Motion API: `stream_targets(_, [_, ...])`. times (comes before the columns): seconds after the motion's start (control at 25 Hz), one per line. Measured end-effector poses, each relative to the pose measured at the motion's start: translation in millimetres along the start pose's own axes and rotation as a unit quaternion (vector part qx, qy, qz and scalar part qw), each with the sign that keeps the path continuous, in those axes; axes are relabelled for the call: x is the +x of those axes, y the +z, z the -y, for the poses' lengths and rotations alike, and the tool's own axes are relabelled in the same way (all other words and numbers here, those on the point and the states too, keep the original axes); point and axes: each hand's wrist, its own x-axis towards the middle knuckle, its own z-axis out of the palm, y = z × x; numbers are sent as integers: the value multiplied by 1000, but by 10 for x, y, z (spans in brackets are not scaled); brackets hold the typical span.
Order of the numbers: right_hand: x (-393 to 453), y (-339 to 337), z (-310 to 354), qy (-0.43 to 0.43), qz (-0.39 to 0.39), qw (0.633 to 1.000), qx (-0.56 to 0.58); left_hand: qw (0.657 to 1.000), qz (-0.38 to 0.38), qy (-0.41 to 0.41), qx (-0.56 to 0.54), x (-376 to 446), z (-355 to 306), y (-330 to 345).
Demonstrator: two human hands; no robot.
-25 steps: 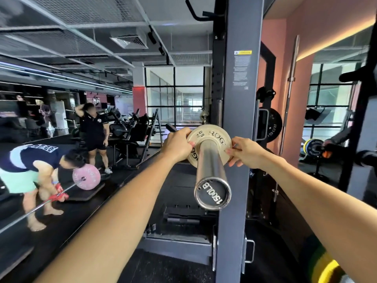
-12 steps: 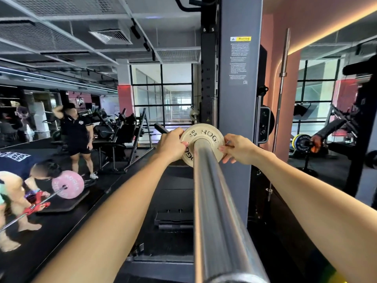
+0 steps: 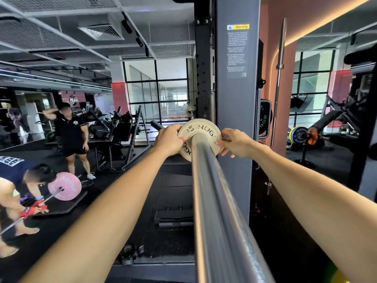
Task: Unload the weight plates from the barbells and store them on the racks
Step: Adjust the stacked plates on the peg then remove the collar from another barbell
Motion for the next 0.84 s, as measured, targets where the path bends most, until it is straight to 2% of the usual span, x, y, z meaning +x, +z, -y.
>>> stream_targets(0.16, [-139, 111, -32, 57, 6, 998, -6, 999, 38, -2, 21, -164, 73, -138])
stream_targets(0.28, [-301, 200, -24, 65, 45, 995, -53, 998, 49, -28, 26, -450, 176, -312])
stream_targets(0.44, [-573, 426, 205, 2, 101, 992, -76, 995, 64, -78, 19, -950, 337, -652])
stream_targets(0.56, [-766, 794, 436, 6, 145, 987, 70, 992, 65, -108, 29, -1326, 484, -970])
stream_targets(0.64, [-721, 1140, 503, -20, 115, 993, 30, 989, 60, -129, 39, -1561, 643, -1231])
stream_targets(0.76, [-786, 1535, 1015, -50, 162, 985, -36, 986, 41, -154, 45, -1846, 947, -1640])
stream_targets(0.84, [-812, 1692, 1322, -52, 187, 980, -38, 984, 31, -166, 51, -1975, 1167, -1869])
